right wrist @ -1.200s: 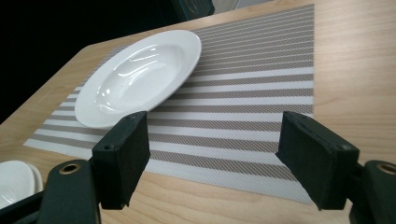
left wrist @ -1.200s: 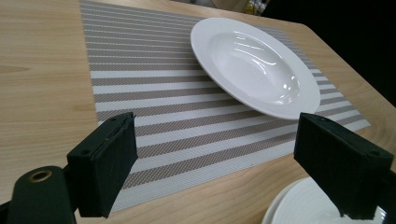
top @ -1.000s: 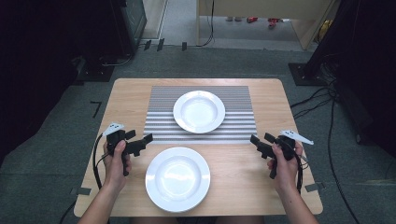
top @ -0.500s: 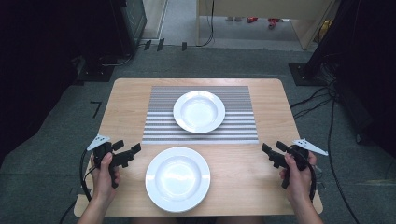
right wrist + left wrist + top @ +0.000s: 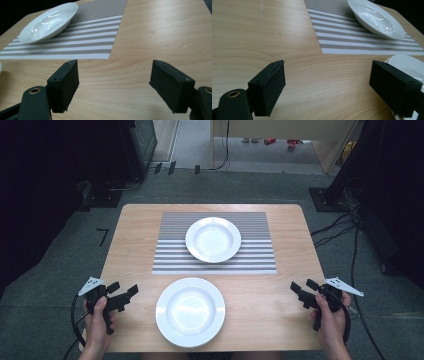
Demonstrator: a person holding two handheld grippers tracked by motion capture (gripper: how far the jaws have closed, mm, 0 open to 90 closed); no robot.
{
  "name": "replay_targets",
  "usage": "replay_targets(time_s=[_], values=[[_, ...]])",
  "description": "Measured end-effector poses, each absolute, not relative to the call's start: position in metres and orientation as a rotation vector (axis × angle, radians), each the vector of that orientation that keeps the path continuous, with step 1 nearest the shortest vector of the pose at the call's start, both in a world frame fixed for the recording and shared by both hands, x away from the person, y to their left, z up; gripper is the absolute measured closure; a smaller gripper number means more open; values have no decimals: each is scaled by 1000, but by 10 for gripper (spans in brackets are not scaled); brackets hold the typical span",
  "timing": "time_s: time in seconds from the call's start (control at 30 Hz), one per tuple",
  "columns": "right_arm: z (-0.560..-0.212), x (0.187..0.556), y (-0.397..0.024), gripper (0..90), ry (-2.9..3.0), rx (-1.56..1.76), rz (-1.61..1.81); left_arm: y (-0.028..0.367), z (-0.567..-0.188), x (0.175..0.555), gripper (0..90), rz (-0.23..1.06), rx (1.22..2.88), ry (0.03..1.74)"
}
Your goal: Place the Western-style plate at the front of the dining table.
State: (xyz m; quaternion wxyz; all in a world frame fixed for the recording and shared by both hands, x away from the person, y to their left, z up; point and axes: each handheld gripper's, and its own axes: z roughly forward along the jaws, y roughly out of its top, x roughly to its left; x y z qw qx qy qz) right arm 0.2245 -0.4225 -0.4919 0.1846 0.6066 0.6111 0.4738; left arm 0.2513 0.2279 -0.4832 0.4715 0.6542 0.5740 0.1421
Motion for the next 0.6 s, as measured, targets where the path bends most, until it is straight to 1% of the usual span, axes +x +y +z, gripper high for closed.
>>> replay_targets(time_s=[0.33, 0.6], values=[[-500, 209, -438, 213, 1746, 1712, 1264, 243, -495, 236, 135, 358, 1600, 1448], [-508, 195, -448, 205, 1761, 1714, 1197, 247, -505, 224, 135, 387, 1628, 1468]])
